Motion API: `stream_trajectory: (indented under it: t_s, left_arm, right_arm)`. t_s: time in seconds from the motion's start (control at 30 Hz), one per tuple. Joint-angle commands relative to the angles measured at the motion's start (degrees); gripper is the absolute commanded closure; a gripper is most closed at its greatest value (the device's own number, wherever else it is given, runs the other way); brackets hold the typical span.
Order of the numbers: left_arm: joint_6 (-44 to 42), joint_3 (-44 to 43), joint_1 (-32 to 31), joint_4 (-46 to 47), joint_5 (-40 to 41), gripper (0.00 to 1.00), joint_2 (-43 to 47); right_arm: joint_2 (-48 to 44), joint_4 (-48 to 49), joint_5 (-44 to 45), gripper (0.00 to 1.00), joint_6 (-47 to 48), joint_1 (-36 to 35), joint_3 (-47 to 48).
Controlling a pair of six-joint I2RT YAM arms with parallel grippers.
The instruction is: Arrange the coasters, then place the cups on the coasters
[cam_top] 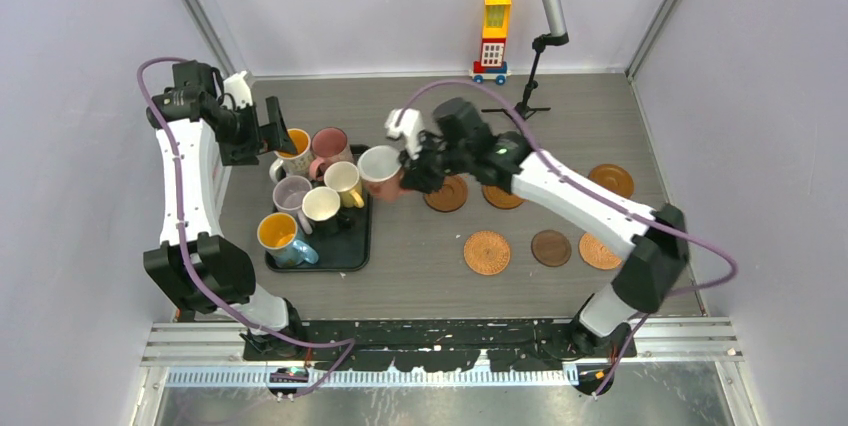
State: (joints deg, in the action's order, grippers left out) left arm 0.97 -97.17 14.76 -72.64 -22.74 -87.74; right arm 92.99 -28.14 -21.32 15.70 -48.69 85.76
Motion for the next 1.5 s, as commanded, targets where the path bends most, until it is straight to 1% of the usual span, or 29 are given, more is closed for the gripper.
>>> stream_trajectory:
  t_s: [0.0,0.17,0.27,0.37,0.6,0.7,0.8,0.9,1.0,1.1,1.23,1.4,1.47]
  left_arm:
    - [-3.47,-3.56,-0.4,2.74,-2.59,0.0,0.82]
    - [-3.34,-4.95,-1.56,3.63,-2.35,0.0,-0.09]
    - [-1.95,-6.02,-1.87,4.05,-2.79,0.0,-1.22]
    - [-0.45,-7.55,-1.92,3.88,-3.71,0.0,-2.76]
    - [1.79,-9.88,-1.88,4.1,-4.41,0.0,-4.62]
    - [2.22,-9.34,-1.89,4.43,-4.48,0.0,-4.58]
    - [2.53,-8.61,-1.9,4.76,-4.27,0.0,-4.29]
    - [2.42,-8.08,-1.93,4.79,-3.59,0.0,-3.95]
    - [2.0,-7.79,-1.93,4.66,-2.56,0.0,-3.67]
    - [1.88,-7.78,-1.9,4.31,-2.16,0.0,-3.58]
    - [1.75,-7.69,-1.85,4.11,-1.49,0.0,-3.49]
    - [1.31,-7.84,-1.92,4.09,-1.02,0.0,-3.49]
    - [1.15,-7.95,-1.89,3.96,-0.75,0.0,-3.61]
  right_arm:
    - [-12.0,6.21,0.06,1.0,-4.62,8.46,-4.65]
    - [-17.96,5.13,0.36,1.0,-5.62,21.87,-9.78]
    - [-19.78,3.86,-1.54,1.0,-6.33,30.97,-11.91]
    - [-21.05,3.87,-4.0,1.0,-4.76,40.31,-14.55]
    - [-19.23,1.59,-13.32,1.0,3.2,61.95,-16.84]
    - [-16.75,-0.71,-16.13,1.0,9.18,70.64,-16.73]
    - [-13.37,-3.12,-18.06,1.0,16.13,76.97,-16.16]
    - [-10.6,-3.59,-20.38,1.0,20.69,81.26,-15.75]
    - [-8.21,-3.07,-21.3,1.0,24.33,83.88,-15.99]
    - [-6.49,-1.77,-21.73,1.0,26.14,85.68,-16.86]
    - [-6.43,0.5,-22.46,1.0,30.18,86.85,-20.06]
    - [-7.76,7.1,-23.98,1.0,29.05,87.78,-25.79]
    - [-8.06,8.35,-24.58,1.0,28.95,87.87,-27.14]
